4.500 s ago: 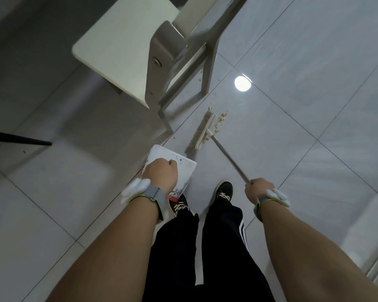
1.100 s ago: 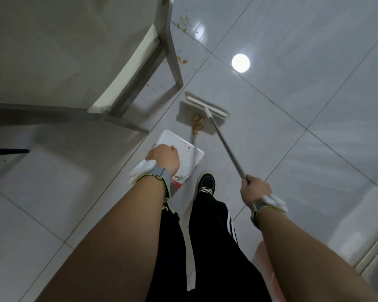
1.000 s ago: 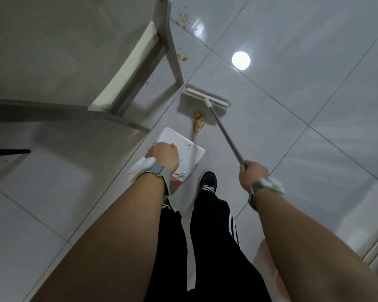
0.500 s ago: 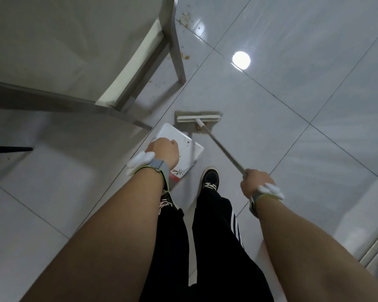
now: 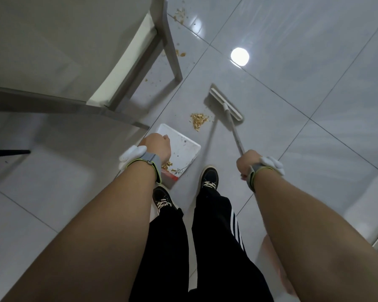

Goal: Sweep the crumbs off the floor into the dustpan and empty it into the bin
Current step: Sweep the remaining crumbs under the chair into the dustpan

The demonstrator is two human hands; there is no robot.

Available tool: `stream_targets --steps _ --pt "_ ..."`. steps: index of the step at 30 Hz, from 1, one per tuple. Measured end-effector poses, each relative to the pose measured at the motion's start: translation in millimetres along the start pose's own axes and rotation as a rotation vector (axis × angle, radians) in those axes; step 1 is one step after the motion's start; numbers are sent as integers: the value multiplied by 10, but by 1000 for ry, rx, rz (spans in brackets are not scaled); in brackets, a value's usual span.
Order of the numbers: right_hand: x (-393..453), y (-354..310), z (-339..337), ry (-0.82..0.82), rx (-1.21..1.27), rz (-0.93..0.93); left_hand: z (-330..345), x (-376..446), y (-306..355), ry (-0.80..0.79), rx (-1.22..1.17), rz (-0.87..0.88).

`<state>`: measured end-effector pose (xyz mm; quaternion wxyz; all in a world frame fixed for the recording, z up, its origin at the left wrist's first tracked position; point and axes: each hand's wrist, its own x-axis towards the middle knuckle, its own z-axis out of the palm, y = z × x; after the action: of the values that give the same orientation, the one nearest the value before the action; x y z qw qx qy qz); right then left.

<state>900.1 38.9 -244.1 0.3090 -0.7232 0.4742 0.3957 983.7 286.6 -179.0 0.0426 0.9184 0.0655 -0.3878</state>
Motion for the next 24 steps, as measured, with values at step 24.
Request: stream_targets --steps 24 --pt "-647 739 117 -118 -554 -239 -228 345 546 -93 161 70"
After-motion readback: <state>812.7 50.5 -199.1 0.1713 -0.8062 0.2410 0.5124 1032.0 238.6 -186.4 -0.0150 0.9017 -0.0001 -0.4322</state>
